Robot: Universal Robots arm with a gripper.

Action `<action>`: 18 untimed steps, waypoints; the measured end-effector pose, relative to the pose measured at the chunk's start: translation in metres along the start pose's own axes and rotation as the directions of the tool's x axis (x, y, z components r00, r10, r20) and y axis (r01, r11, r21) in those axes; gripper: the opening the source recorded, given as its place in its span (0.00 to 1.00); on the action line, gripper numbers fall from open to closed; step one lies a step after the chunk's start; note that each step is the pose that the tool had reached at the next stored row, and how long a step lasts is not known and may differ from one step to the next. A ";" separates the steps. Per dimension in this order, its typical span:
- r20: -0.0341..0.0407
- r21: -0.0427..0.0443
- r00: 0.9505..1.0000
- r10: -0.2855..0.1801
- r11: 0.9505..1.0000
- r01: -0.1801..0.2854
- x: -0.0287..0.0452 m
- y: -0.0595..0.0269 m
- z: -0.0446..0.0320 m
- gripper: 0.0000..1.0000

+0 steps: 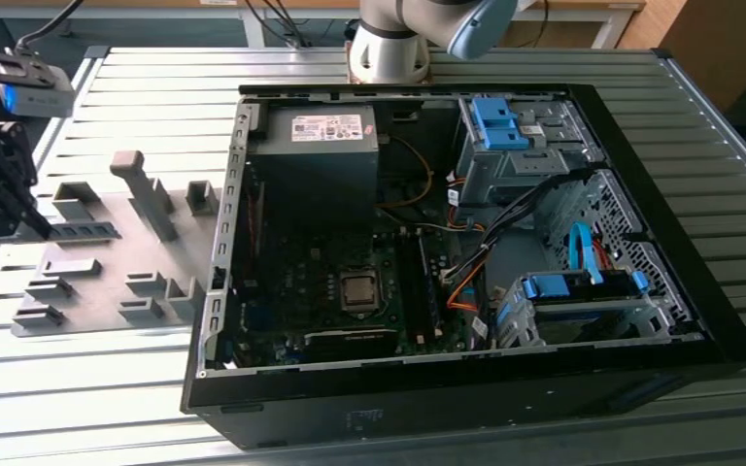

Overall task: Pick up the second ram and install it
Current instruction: 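Pick up the second ram and move it above second insertion slot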

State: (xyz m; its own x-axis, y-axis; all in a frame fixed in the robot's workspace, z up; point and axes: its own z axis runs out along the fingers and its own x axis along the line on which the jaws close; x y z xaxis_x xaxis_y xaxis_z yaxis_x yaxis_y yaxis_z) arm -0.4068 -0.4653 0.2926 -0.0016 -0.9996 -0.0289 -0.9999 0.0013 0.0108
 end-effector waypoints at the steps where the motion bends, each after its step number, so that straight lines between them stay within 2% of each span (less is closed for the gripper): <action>1: 0.000 0.000 1.000 0.000 1.000 0.000 0.0000 0.0000 -0.0004 0.14; 10: 0.000 0.000 1.000 0.000 1.000 0.000 -0.0001 0.0000 -0.0024 0.14; 18: 0.000 0.000 1.000 0.000 1.000 0.000 -0.0003 0.0001 -0.0084 0.14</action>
State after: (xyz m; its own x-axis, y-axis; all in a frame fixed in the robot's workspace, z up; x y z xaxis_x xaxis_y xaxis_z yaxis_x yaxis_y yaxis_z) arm -0.4068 -0.4653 0.3010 -0.0015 -0.9996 -0.0288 -0.9999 0.0012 0.0109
